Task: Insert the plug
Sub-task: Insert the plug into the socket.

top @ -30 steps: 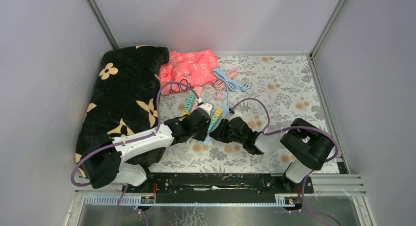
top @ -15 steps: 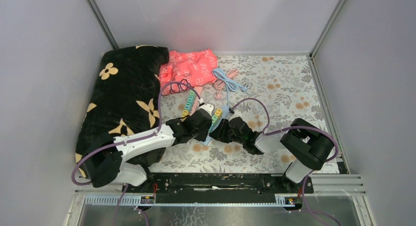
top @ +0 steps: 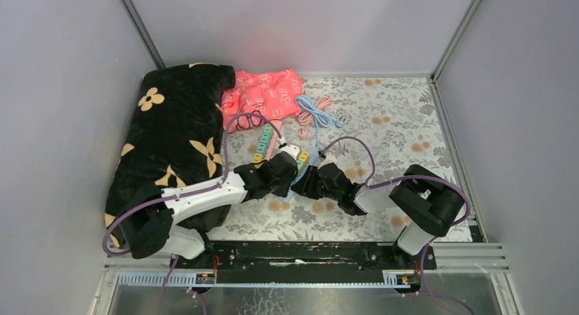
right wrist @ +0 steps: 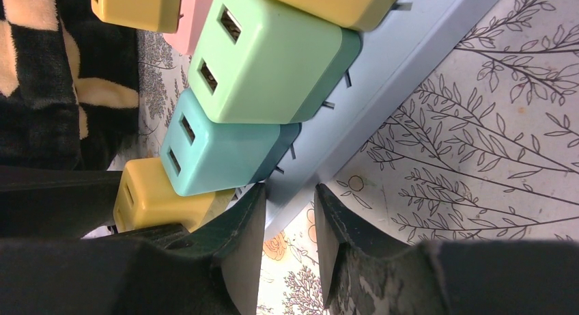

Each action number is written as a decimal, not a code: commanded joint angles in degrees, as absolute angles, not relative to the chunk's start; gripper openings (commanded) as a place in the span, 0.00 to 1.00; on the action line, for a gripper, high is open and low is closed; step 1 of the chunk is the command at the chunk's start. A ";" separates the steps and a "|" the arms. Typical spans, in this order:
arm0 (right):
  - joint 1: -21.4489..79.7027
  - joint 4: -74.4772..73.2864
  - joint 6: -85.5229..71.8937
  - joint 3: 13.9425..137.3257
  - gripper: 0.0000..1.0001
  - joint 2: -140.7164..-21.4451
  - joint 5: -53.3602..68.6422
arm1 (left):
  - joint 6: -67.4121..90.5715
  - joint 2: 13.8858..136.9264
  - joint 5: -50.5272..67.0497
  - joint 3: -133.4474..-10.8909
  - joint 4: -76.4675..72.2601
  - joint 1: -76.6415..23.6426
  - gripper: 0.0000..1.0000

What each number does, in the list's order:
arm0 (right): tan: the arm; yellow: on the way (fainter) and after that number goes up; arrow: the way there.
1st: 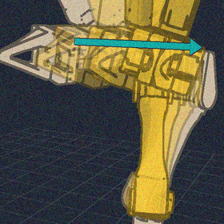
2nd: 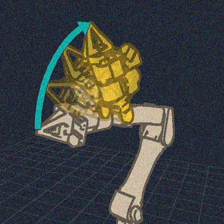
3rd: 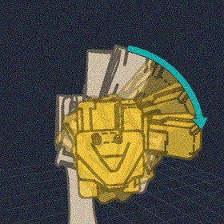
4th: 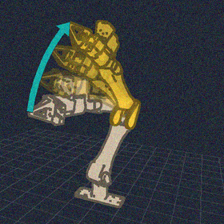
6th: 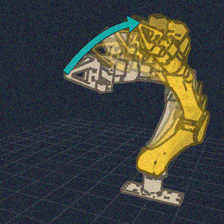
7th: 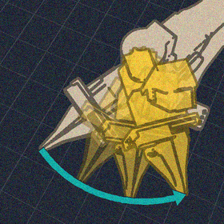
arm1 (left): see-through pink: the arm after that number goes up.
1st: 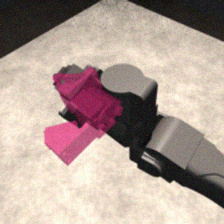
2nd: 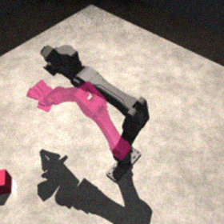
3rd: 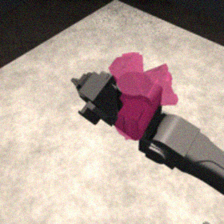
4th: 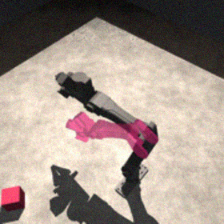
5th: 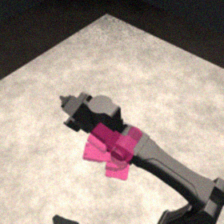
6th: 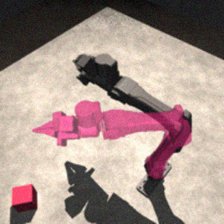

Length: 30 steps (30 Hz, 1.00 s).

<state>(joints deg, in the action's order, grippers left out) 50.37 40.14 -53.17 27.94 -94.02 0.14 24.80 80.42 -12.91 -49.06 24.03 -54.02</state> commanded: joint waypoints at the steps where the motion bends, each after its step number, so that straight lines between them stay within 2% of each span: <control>1: 51.27 37.79 -51.51 29.09 0.38 -96.50 0.53 | 26.48 85.50 -11.55 -47.88 22.39 -54.66 0.00; 30: 51.28 39.49 -53.19 27.65 0.37 -96.32 0.01 | 29.91 85.58 -14.81 -45.63 21.66 -56.24 0.00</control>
<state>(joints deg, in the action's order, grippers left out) 50.37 40.29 -53.19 27.94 -94.15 0.54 26.28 82.94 -15.97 -48.69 23.33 -55.86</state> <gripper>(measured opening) 0.382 0.378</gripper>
